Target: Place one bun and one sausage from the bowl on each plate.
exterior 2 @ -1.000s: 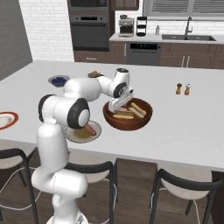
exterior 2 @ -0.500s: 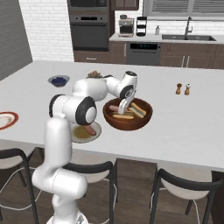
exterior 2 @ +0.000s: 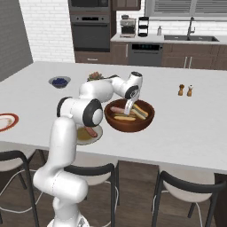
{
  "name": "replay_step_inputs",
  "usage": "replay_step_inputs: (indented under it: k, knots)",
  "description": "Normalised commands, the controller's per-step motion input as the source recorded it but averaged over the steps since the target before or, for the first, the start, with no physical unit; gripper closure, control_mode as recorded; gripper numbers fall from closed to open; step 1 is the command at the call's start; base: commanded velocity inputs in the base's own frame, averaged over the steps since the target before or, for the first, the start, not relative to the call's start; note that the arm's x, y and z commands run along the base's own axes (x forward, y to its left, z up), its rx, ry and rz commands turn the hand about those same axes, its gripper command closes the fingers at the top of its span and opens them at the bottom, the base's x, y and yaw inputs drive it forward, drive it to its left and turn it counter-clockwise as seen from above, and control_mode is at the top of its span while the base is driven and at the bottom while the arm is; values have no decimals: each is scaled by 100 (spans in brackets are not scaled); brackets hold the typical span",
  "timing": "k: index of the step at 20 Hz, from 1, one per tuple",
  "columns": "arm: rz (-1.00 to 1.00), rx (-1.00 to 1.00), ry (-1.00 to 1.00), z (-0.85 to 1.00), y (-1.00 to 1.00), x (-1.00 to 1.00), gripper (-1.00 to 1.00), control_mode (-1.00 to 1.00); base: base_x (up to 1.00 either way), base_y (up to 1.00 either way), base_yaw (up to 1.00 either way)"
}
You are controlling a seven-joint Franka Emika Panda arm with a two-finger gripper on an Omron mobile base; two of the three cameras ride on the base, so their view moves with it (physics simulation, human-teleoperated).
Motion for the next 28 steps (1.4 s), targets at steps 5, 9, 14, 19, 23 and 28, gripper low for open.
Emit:
replay_step_inputs:
  k: [5, 9, 14, 19, 23, 28]
  knots:
    - [2, 0, 0, -1, -3, 52, -100, -100, 0, 0, 0]
    - [0, 0, 0, -19, -5, 39, -100, -100, 0, 0, 0]
    - [1, 0, 0, -40, 0, 9, -100, -100, 0, 0, 0]
    - [0, 0, 0, -37, 0, 0, -100, -100, 0, 0, 0]
    - [0, 0, 0, -28, 0, 0, -100, -100, 0, 0, 0]
    - [0, 0, 0, -24, 2, 0, -100, -100, 0, 0, 0]
